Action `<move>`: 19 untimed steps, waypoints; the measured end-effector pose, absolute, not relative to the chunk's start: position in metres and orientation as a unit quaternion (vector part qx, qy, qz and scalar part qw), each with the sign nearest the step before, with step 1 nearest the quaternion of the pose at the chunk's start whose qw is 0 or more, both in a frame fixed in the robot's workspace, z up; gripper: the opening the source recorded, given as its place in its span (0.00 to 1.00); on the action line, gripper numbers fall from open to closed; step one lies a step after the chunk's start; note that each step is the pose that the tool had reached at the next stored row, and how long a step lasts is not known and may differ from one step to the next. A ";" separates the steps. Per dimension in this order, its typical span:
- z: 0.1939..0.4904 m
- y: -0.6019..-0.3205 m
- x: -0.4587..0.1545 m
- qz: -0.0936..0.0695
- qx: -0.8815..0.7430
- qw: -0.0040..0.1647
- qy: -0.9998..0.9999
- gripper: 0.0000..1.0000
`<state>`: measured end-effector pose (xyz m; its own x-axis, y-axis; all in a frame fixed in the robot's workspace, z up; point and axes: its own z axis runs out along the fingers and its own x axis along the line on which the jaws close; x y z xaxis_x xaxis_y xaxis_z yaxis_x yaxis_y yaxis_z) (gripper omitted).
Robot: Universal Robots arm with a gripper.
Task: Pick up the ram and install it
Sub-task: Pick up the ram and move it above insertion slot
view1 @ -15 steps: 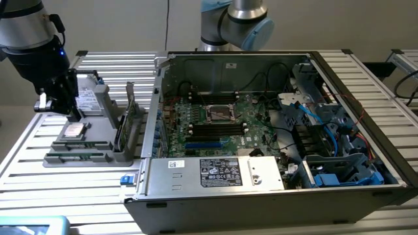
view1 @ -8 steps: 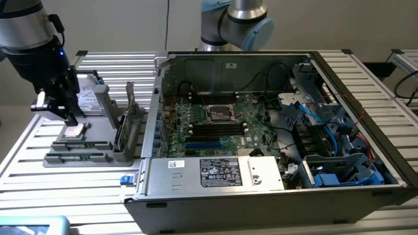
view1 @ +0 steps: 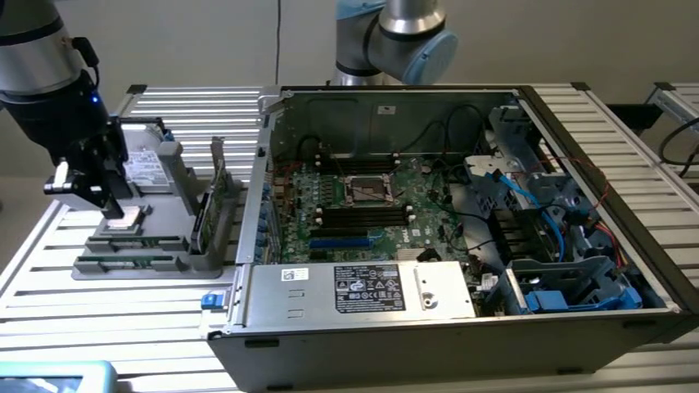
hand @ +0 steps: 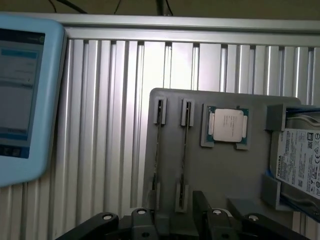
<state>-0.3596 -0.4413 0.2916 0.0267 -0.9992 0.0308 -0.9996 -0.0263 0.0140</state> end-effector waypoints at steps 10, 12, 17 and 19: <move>0.274 -0.451 -0.360 0.006 0.703 0.016 -0.711 0.42; 0.270 -0.455 -0.360 0.006 0.702 0.016 -0.712 0.42; 0.261 -0.459 -0.360 0.006 0.701 0.016 -0.713 0.42; 0.257 -0.461 -0.360 0.006 0.700 0.016 -0.714 0.42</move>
